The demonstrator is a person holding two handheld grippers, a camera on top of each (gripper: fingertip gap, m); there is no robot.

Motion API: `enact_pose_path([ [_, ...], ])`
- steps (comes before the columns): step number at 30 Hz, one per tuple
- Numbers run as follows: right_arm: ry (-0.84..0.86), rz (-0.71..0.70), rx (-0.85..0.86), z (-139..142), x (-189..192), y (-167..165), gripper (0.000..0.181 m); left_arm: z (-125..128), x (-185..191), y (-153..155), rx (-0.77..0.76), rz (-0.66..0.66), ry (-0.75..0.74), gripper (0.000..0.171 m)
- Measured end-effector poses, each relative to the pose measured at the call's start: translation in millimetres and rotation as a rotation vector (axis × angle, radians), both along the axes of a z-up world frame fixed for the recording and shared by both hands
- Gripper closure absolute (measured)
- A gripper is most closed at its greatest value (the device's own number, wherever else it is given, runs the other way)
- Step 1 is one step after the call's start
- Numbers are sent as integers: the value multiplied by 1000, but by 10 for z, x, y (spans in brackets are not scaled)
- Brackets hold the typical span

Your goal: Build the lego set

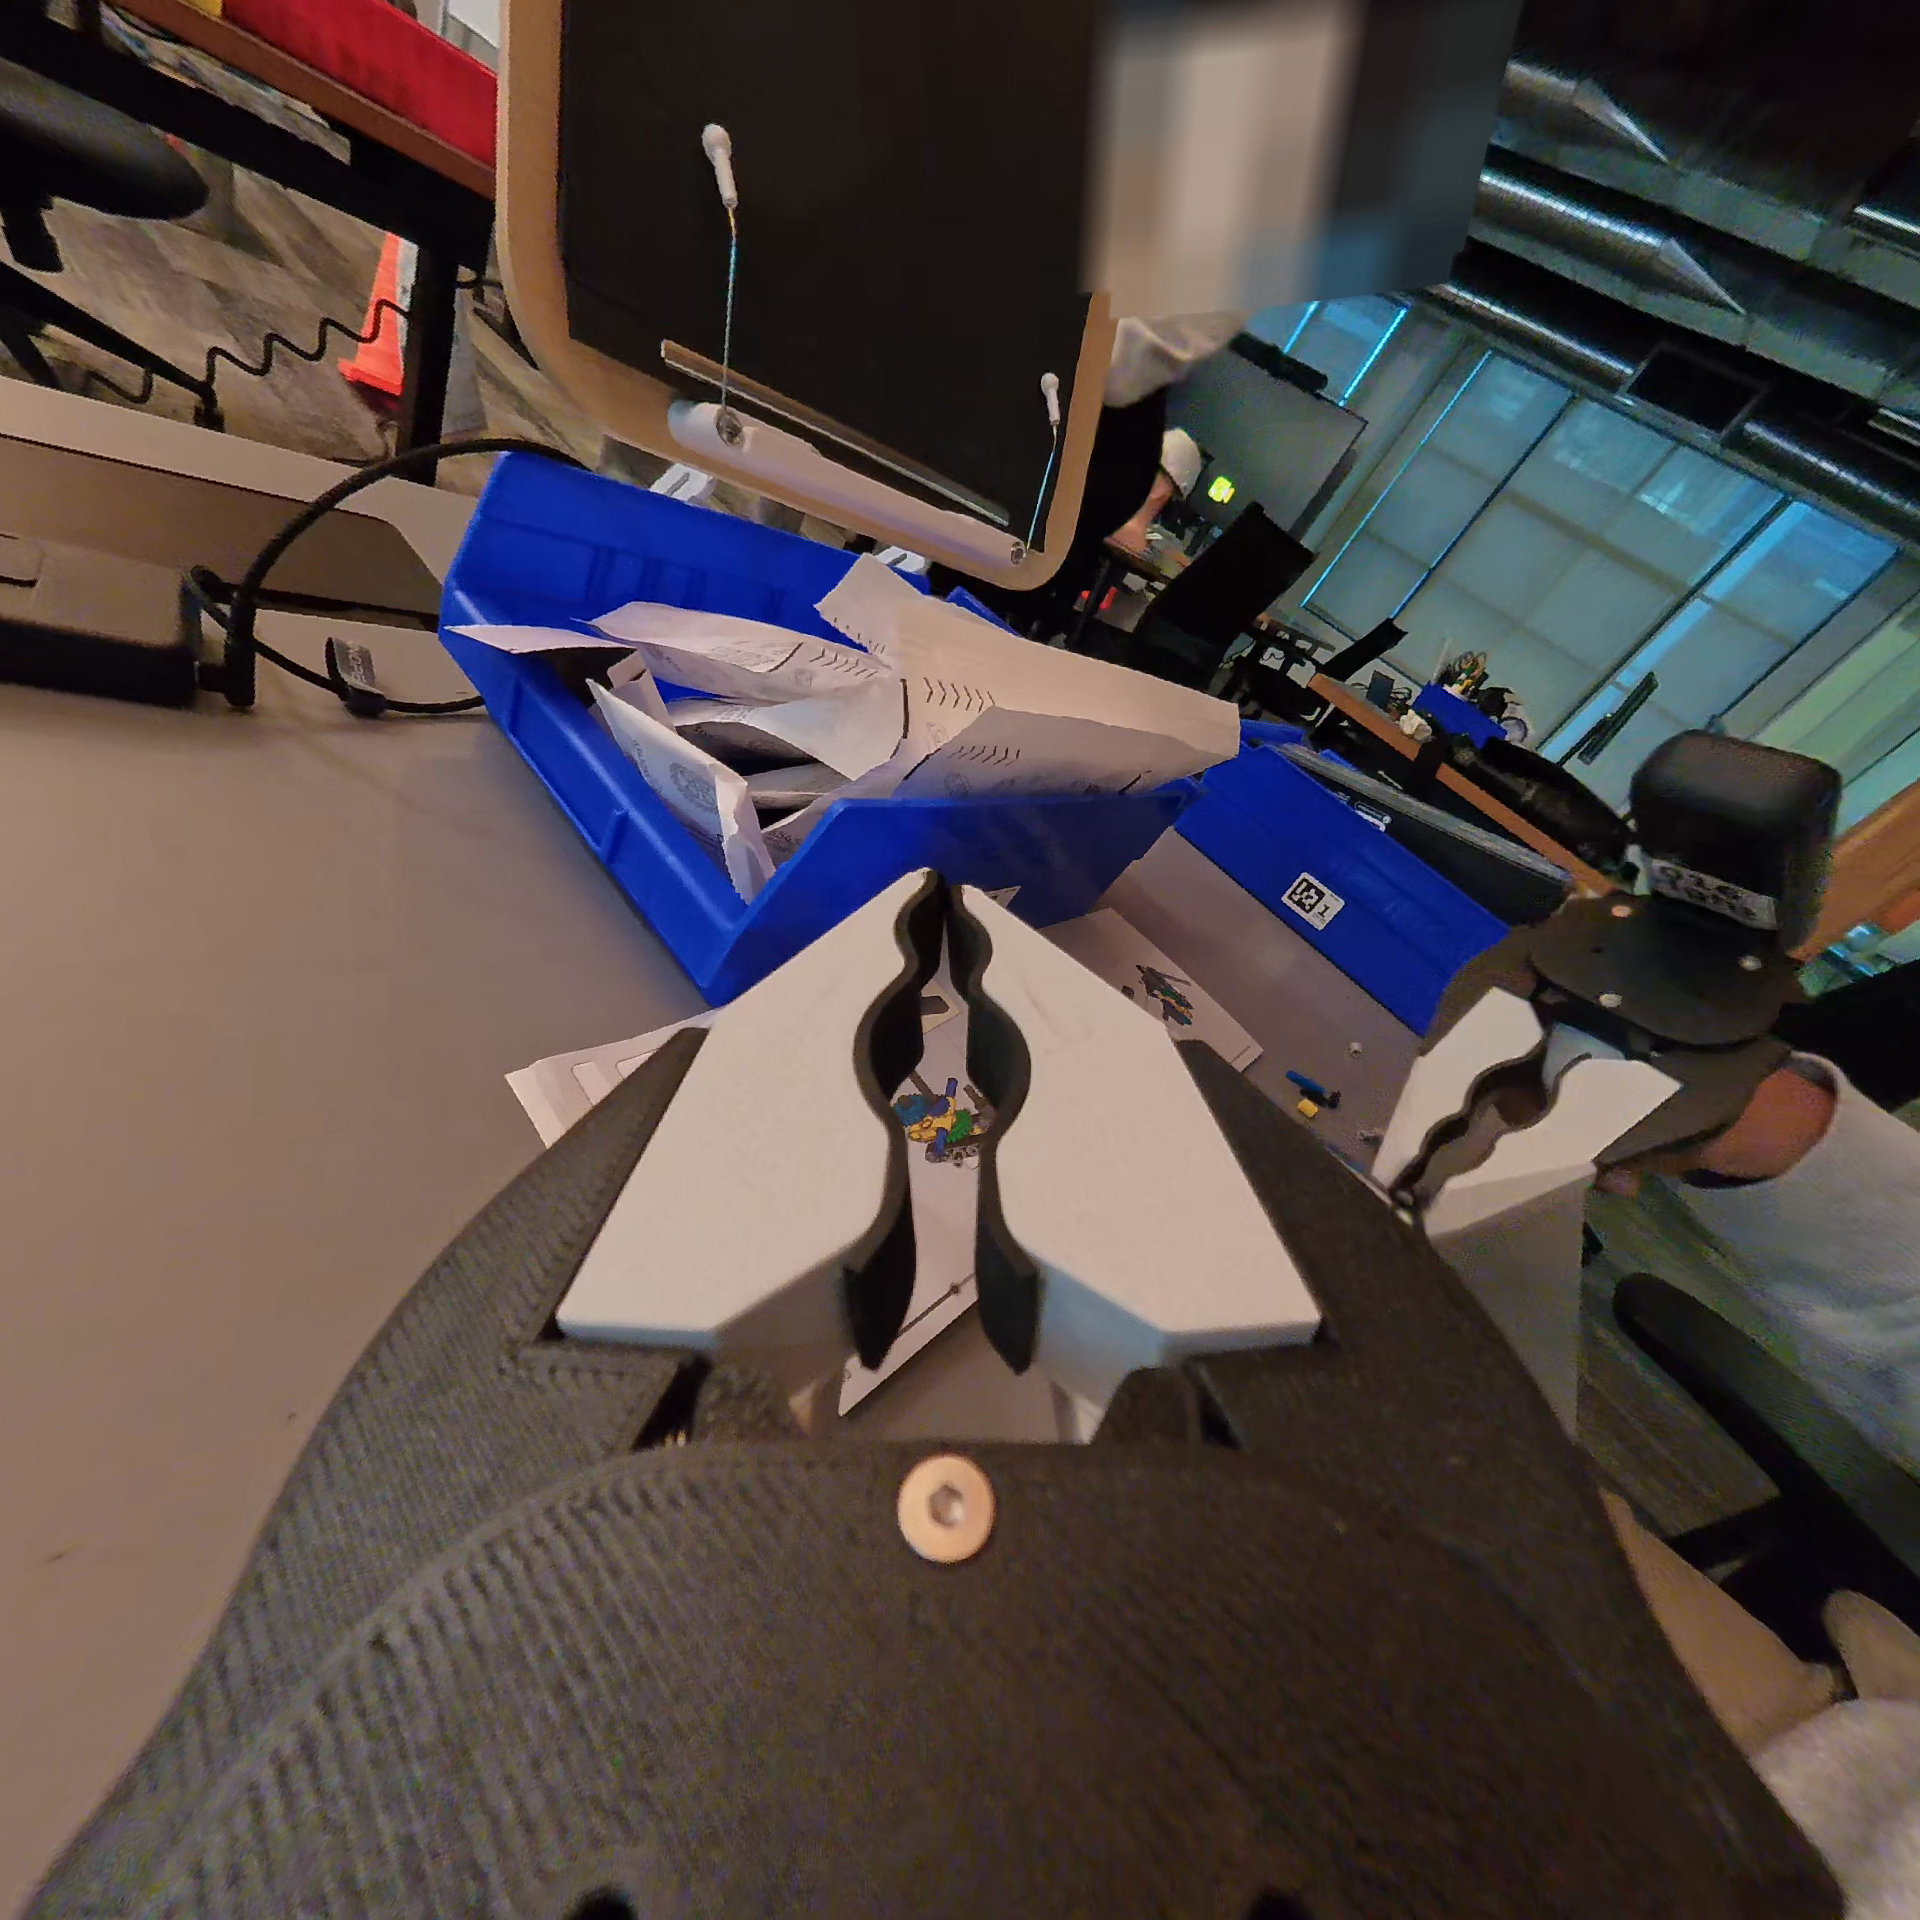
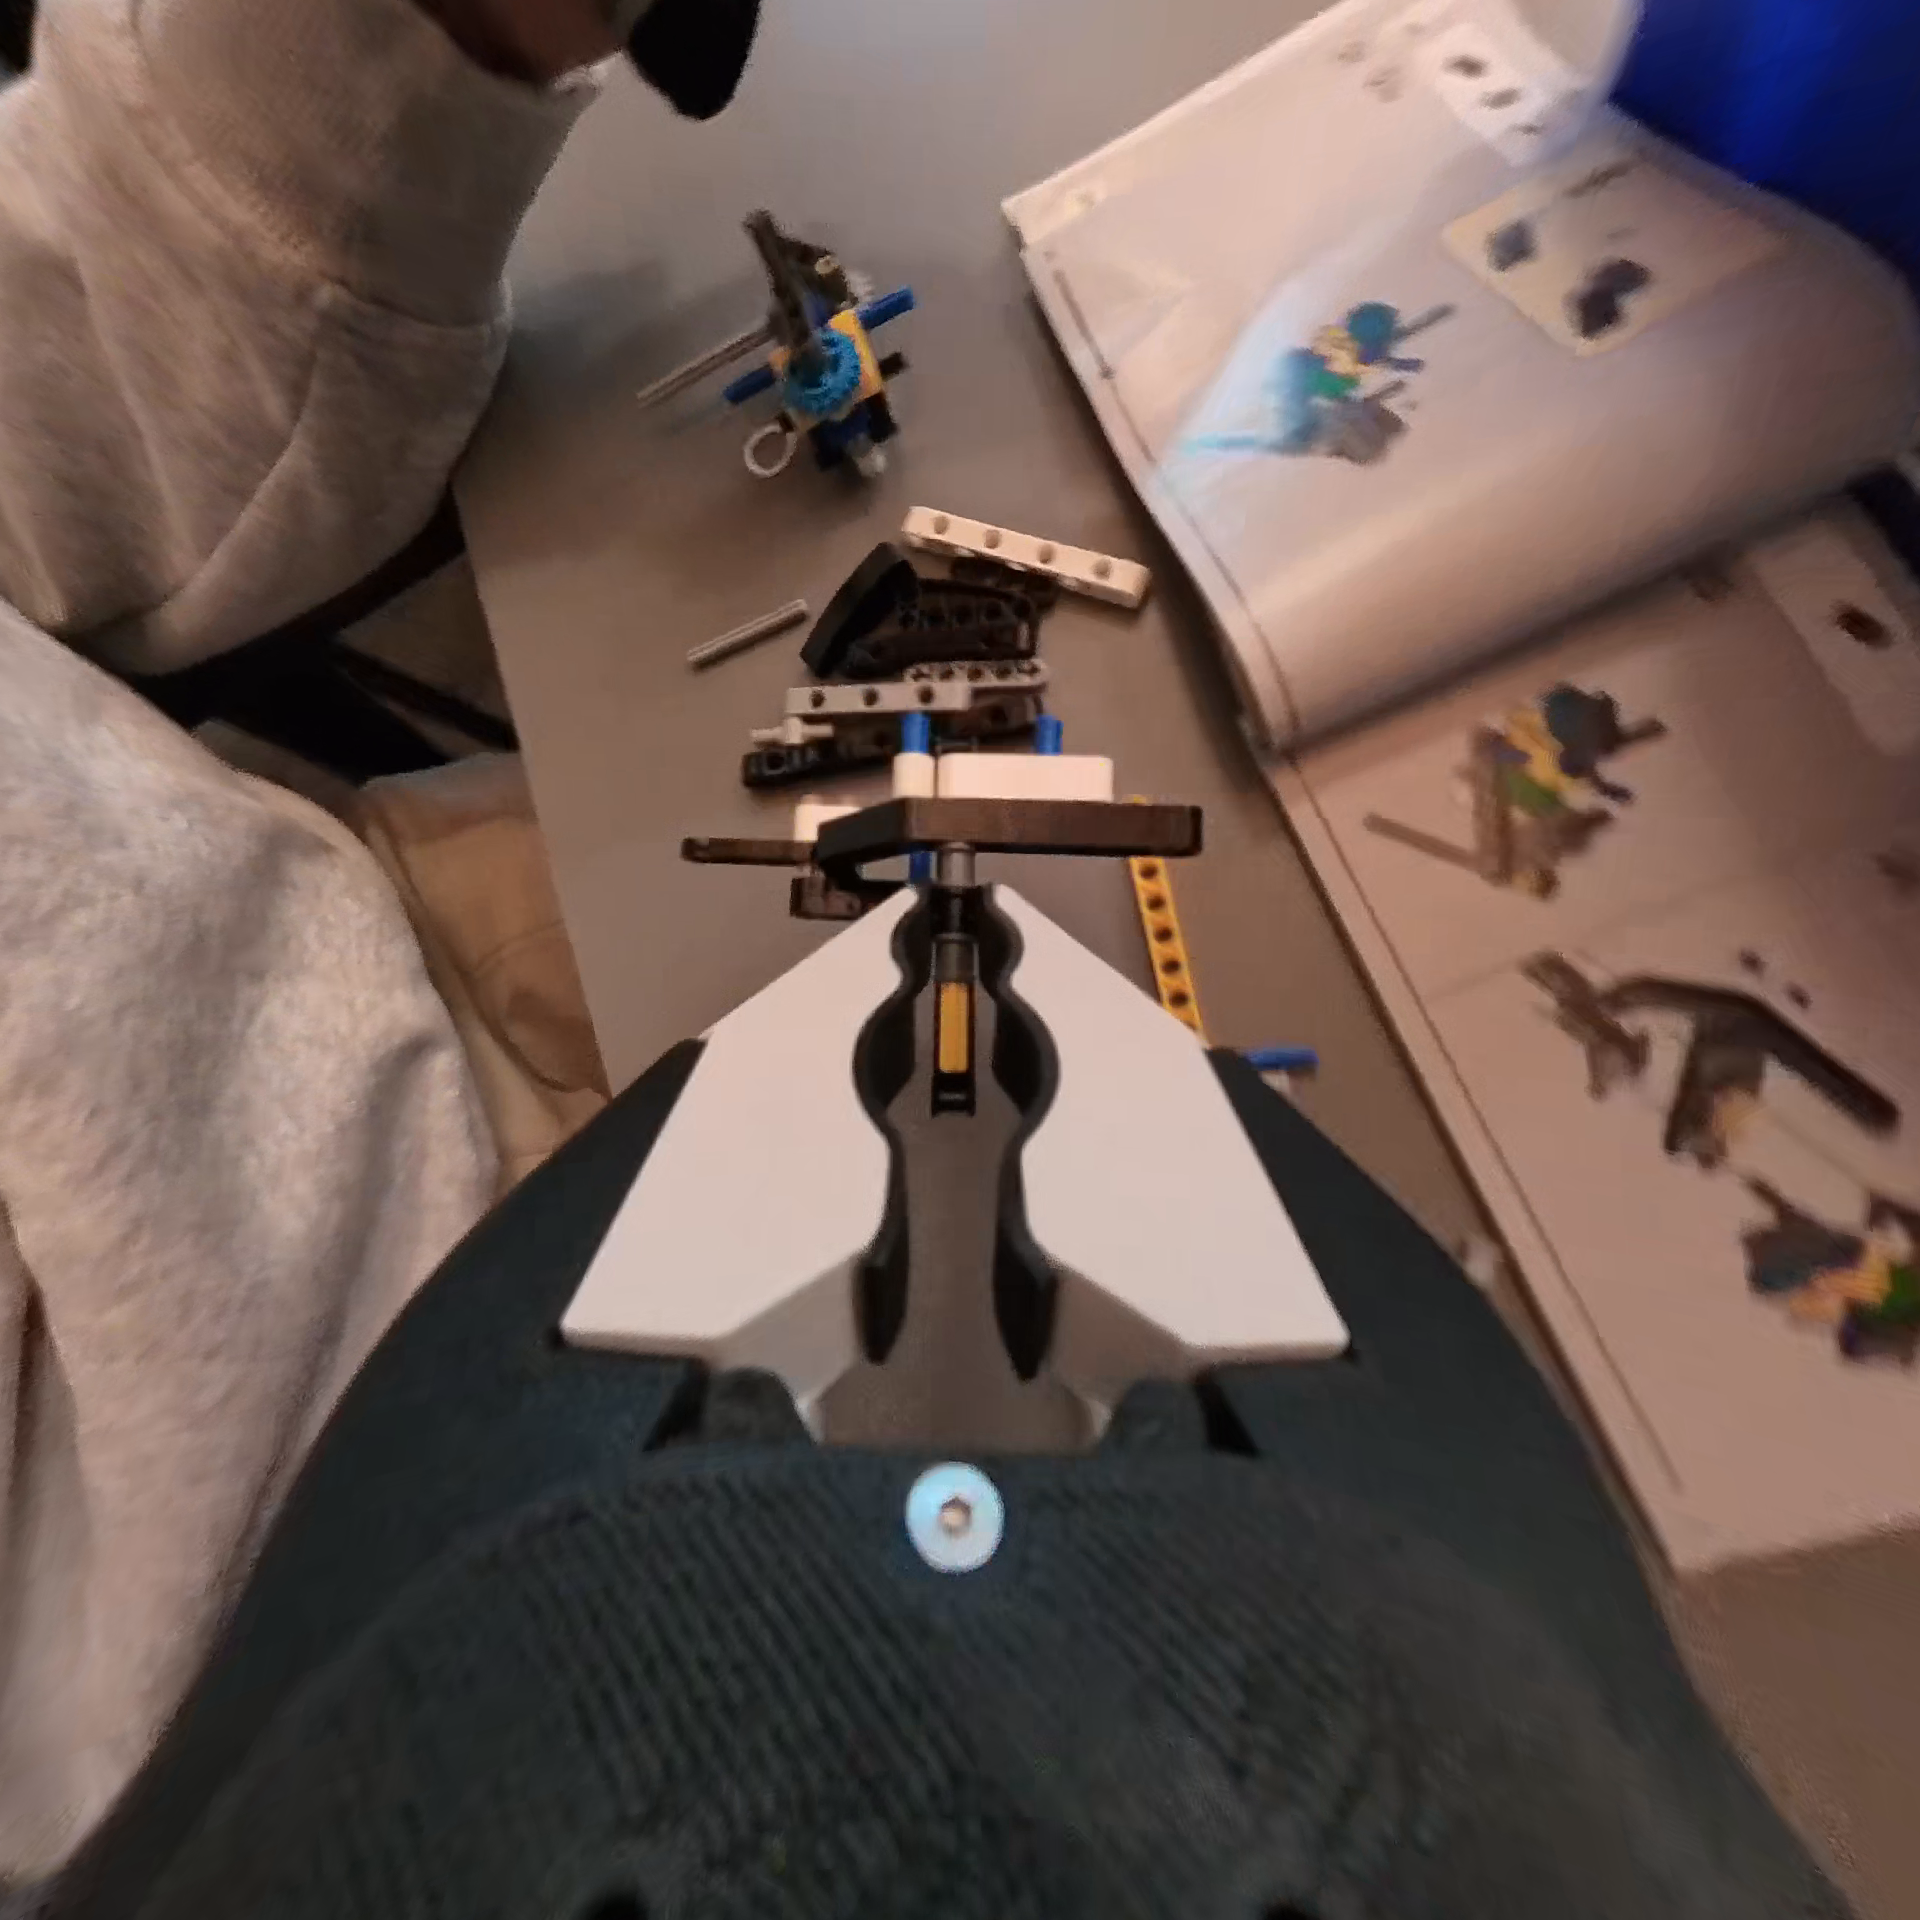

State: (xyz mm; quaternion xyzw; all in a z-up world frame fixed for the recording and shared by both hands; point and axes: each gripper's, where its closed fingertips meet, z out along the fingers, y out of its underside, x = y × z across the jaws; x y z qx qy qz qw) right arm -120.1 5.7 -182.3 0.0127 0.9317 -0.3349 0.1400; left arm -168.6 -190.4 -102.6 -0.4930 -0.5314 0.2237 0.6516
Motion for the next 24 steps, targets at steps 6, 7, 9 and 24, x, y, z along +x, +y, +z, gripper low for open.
enact_pose_path([
  [6,8,-339,-89,64,-161,466,176,-20,-14,40,-5,-5,-5,171],
  [7,13,-402,-95,53,-174,543,176,-27,-18,47,-7,-6,-7,171],
  [9,9,-530,-107,21,-184,675,175,-39,-24,62,-8,-8,-10,171],
  [24,-6,-1044,-193,-198,48,965,175,-62,-42,132,-20,-14,-16,171],
])
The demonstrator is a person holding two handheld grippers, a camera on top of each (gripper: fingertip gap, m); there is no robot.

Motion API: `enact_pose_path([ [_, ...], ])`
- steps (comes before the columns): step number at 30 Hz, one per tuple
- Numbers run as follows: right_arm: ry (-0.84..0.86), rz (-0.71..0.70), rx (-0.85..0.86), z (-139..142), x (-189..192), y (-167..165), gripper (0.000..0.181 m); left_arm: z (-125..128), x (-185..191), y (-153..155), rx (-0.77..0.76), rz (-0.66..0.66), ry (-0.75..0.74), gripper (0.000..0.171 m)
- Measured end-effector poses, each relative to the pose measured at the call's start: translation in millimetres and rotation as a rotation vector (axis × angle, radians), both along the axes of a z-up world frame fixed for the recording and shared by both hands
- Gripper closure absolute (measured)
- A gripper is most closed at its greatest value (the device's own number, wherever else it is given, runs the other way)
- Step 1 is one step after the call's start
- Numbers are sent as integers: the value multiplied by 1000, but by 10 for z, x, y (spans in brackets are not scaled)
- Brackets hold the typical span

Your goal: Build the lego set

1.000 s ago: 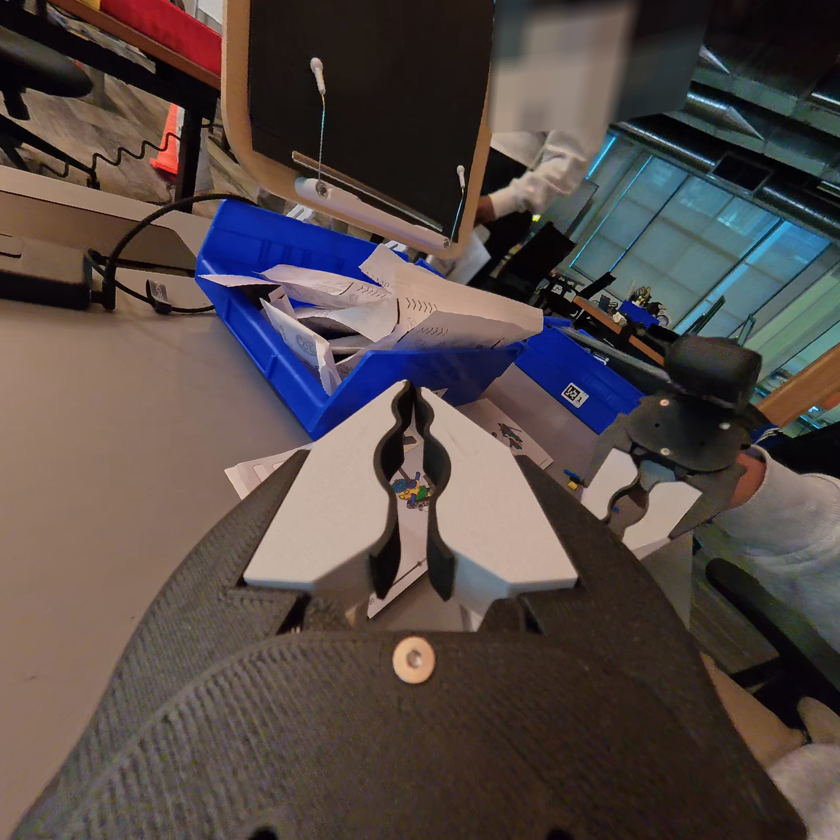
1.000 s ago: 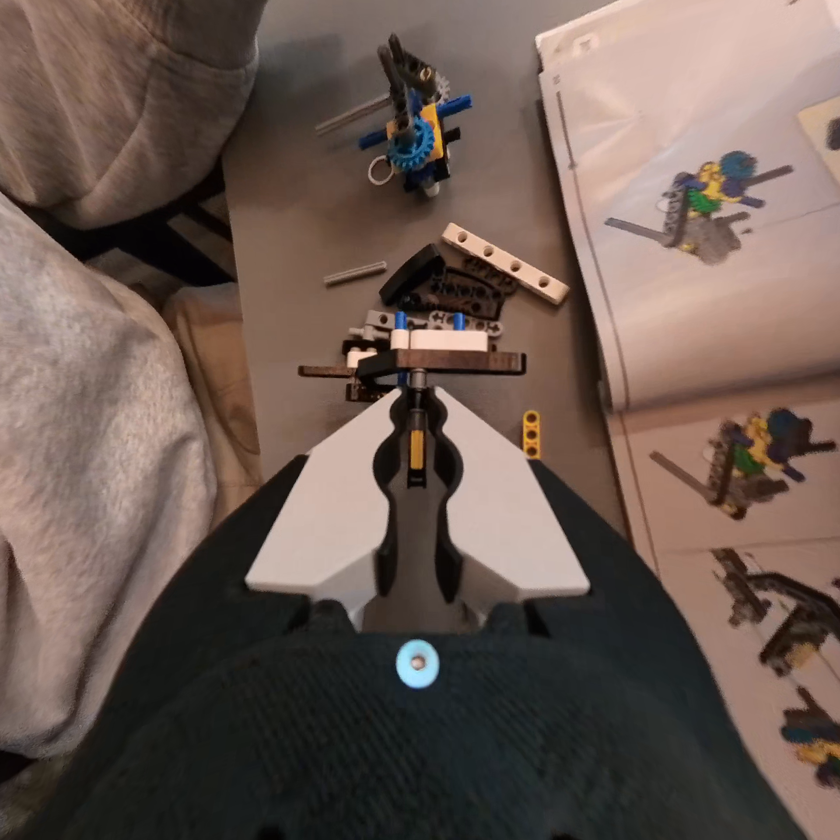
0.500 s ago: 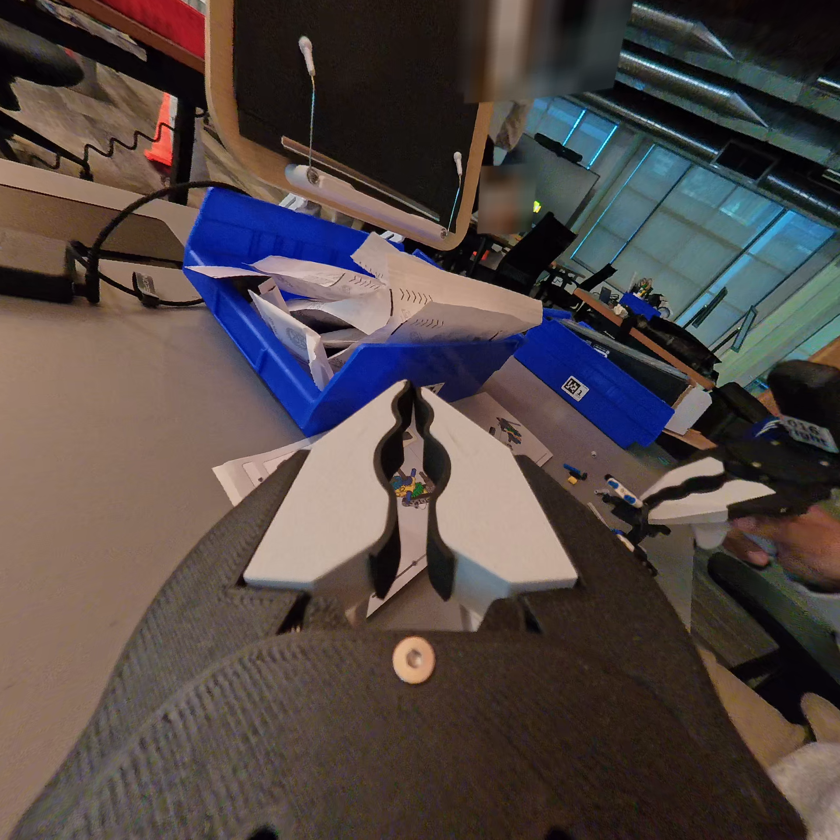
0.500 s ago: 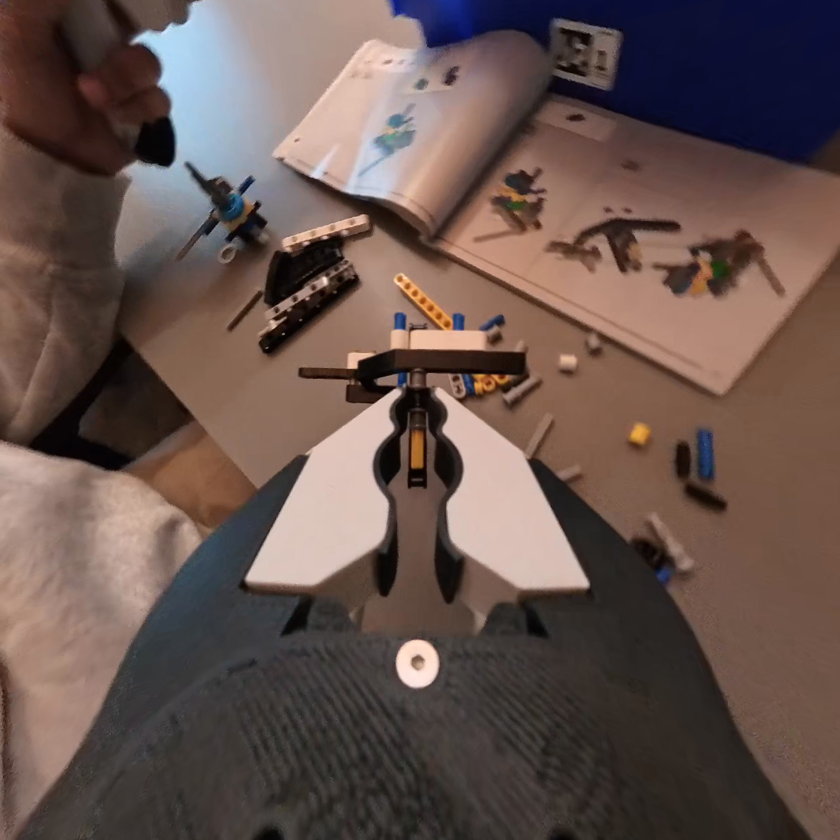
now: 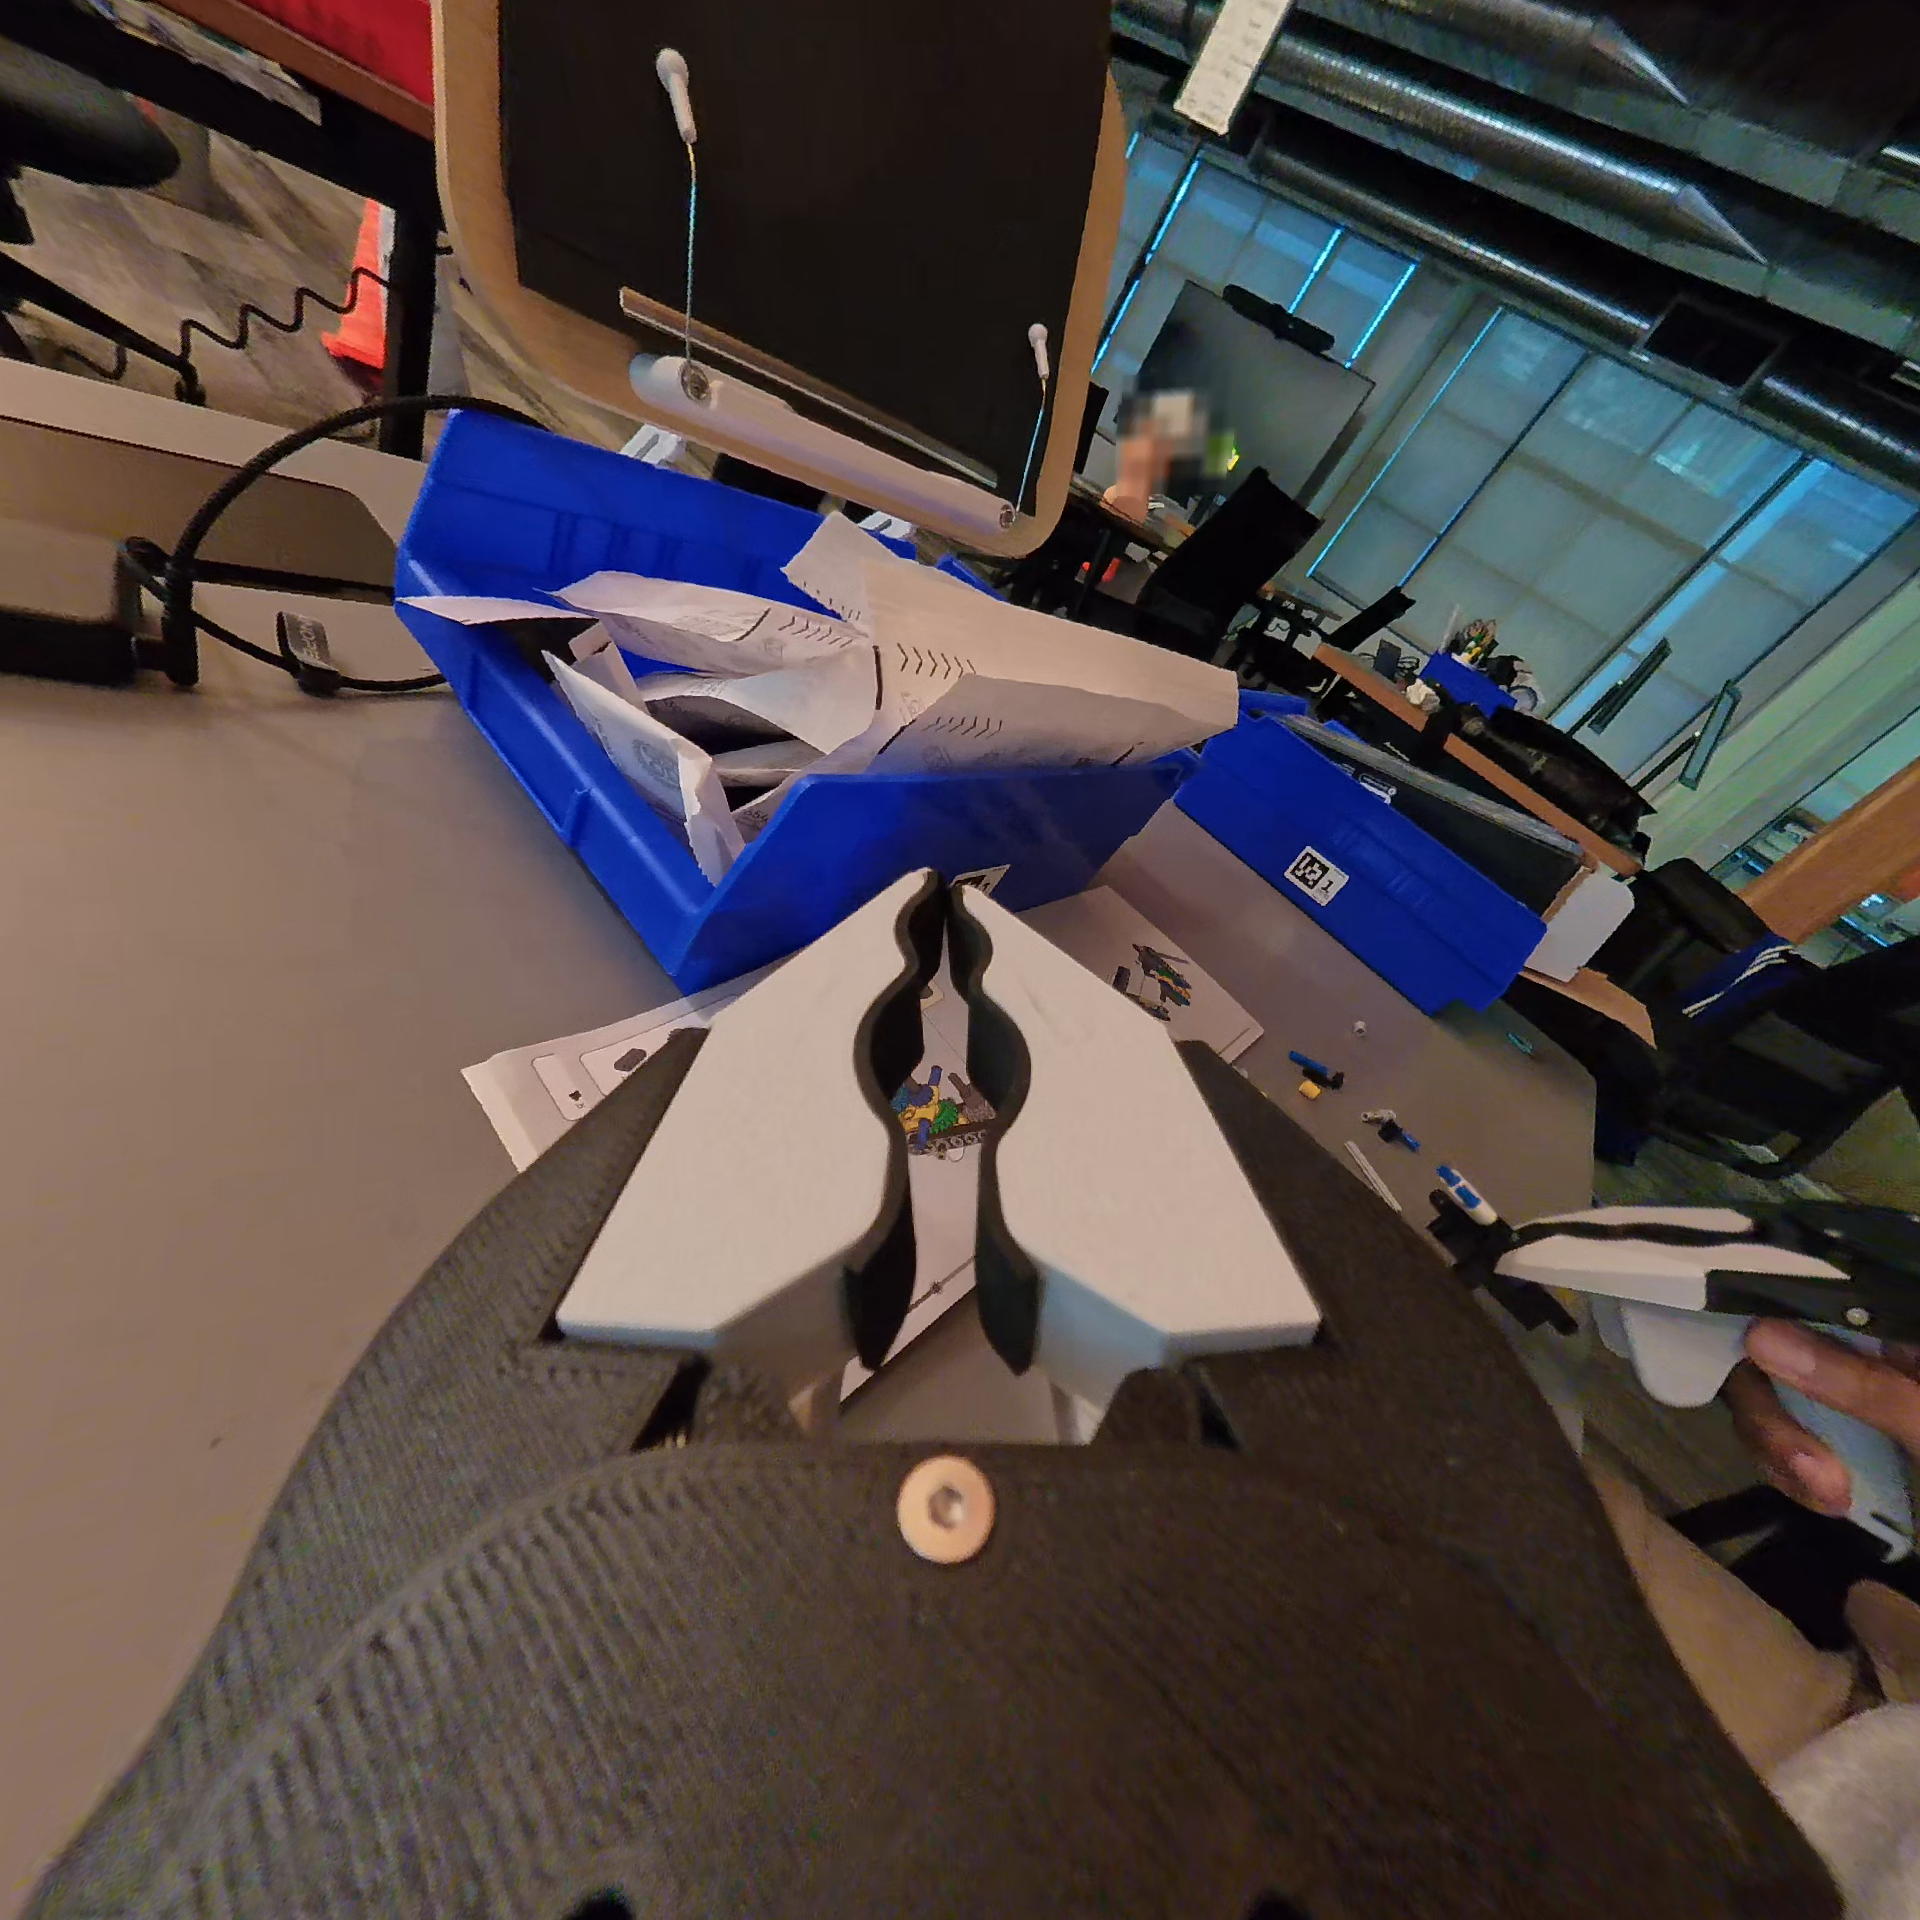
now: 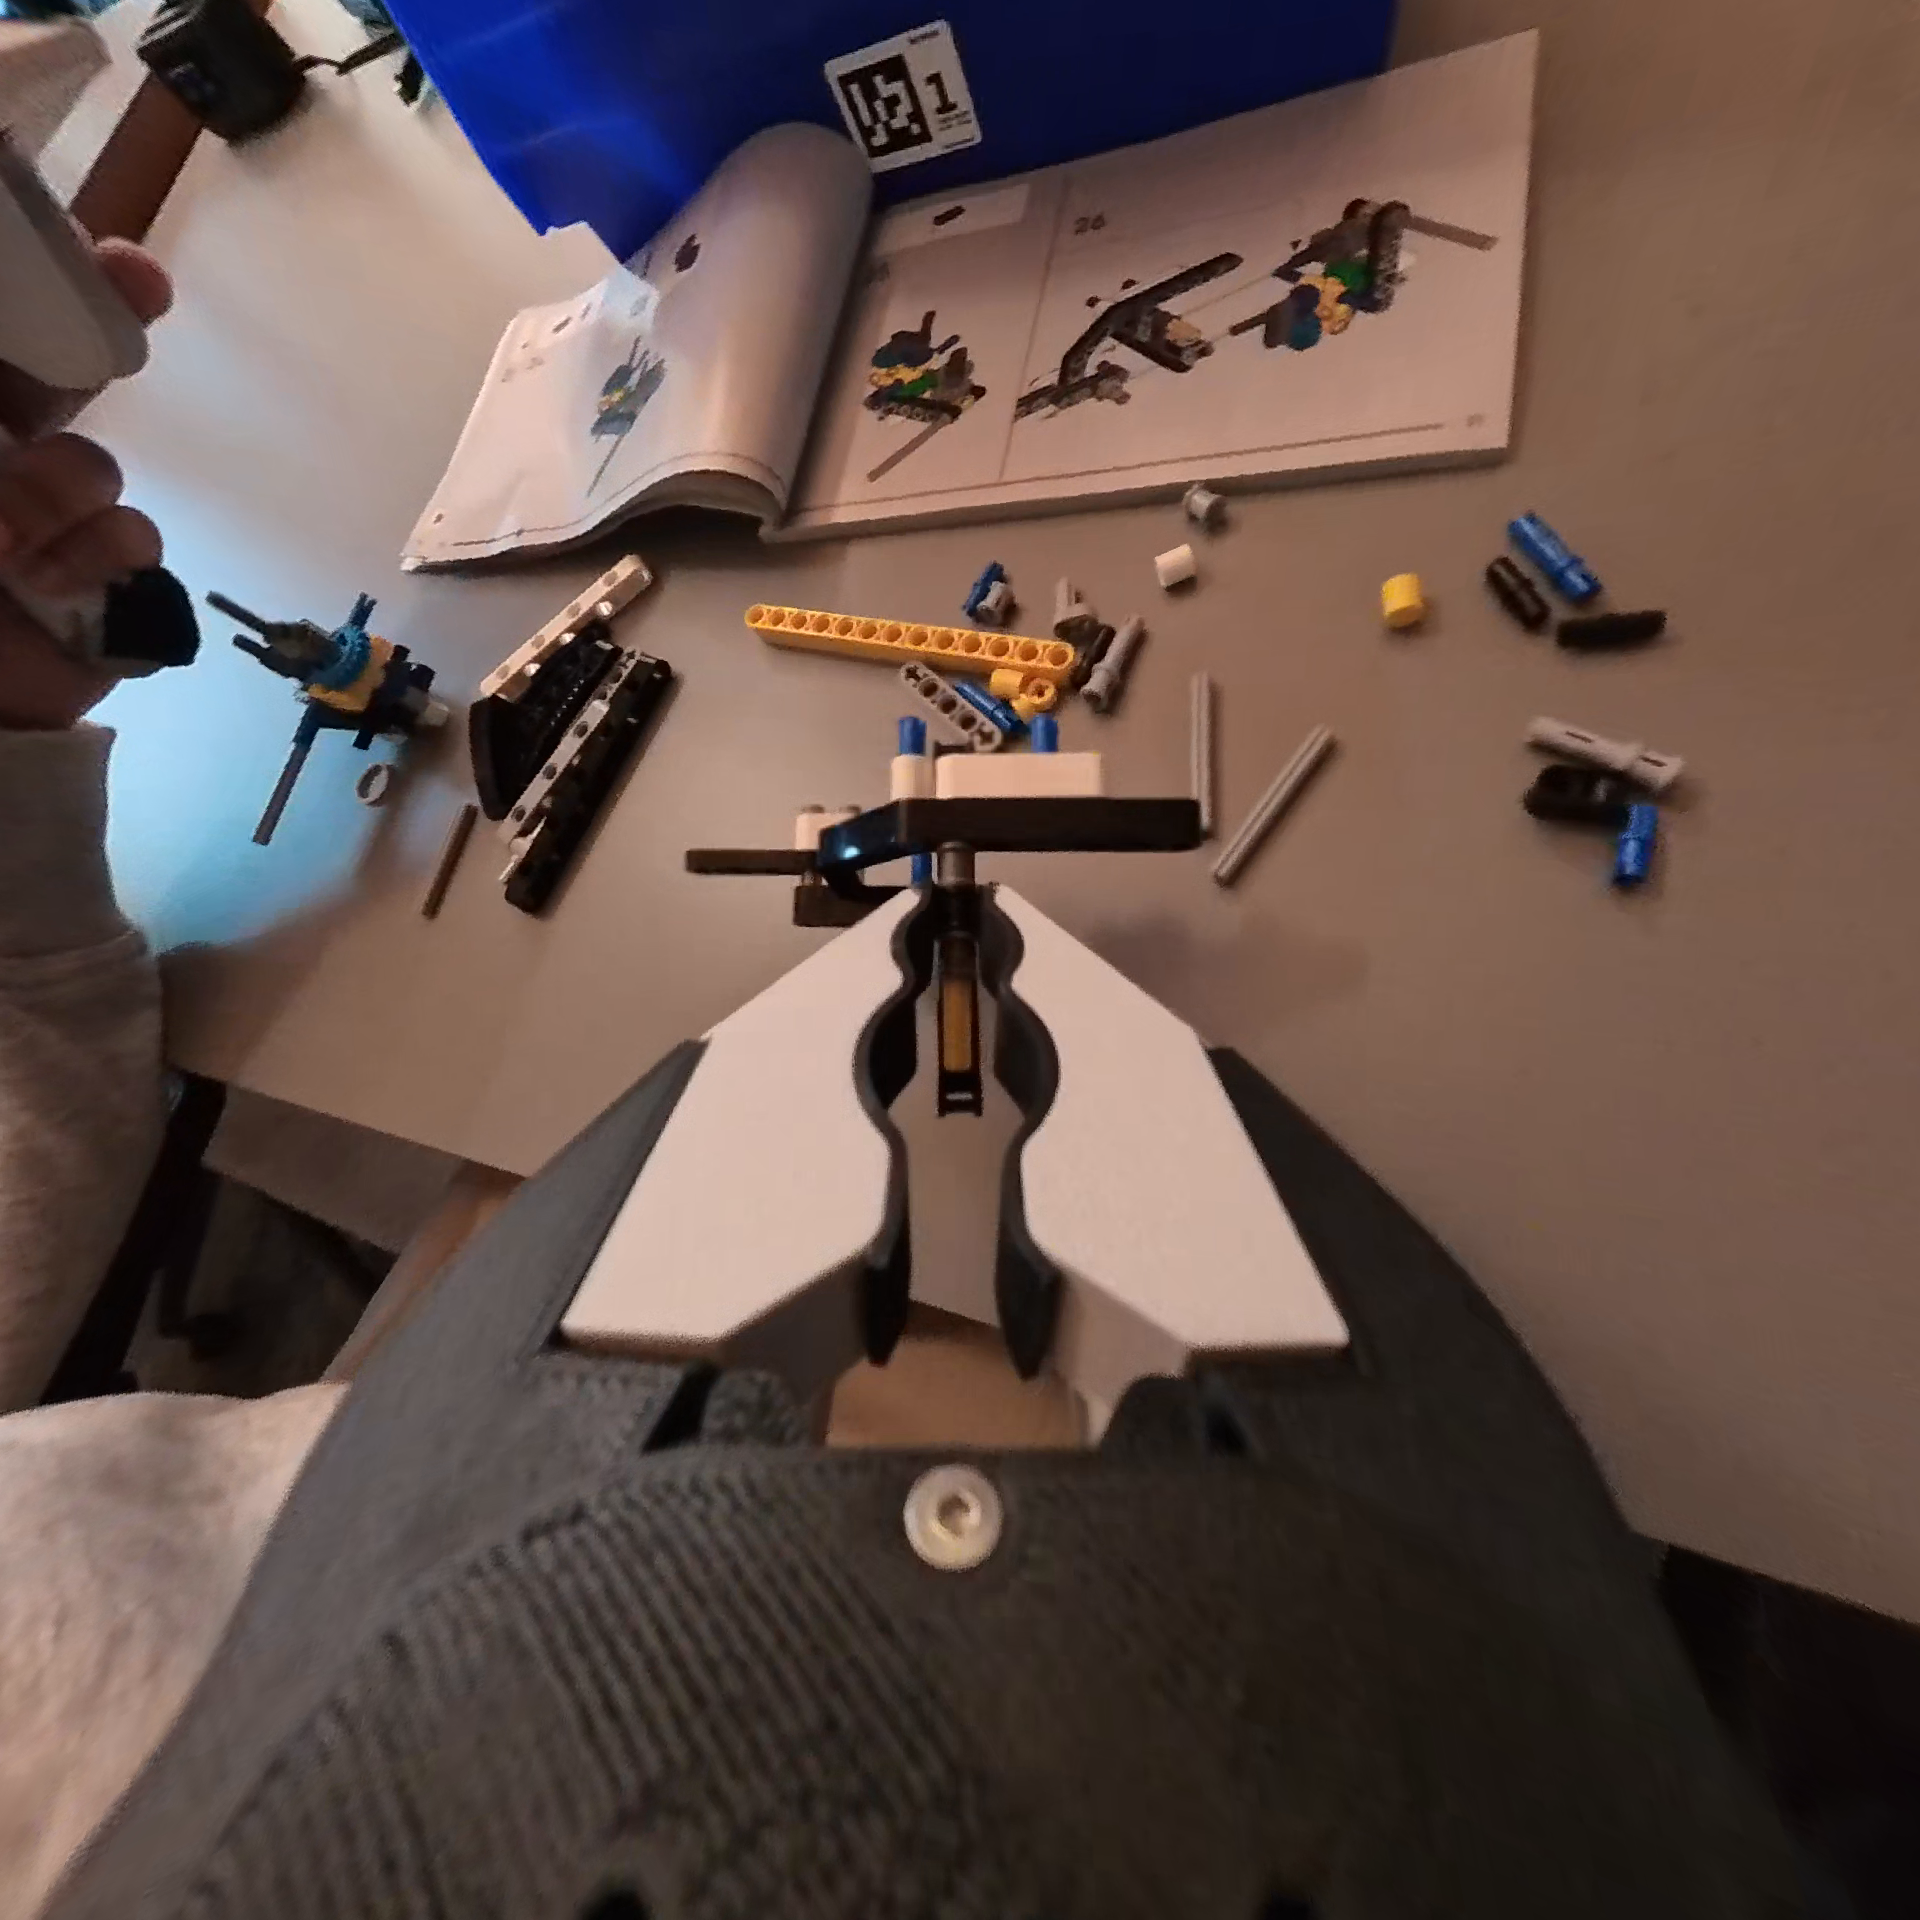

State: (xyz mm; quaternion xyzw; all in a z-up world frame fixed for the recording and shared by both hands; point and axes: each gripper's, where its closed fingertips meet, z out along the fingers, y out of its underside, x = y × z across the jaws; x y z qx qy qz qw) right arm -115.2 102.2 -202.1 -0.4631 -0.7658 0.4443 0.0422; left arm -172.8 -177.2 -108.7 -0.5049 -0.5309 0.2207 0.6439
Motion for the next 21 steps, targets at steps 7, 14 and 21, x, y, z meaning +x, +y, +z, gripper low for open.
enact_pose_path([
  [7,-19,-72,-15,-99,27,-52,175,-10,-2,-17,5,3,-2,171],
  [14,-17,-101,-2,-159,15,-66,175,-9,-2,-20,7,3,-2,171],
  [21,-41,-78,-12,-199,44,-90,171,-42,-11,-12,2,2,-11,171],
])
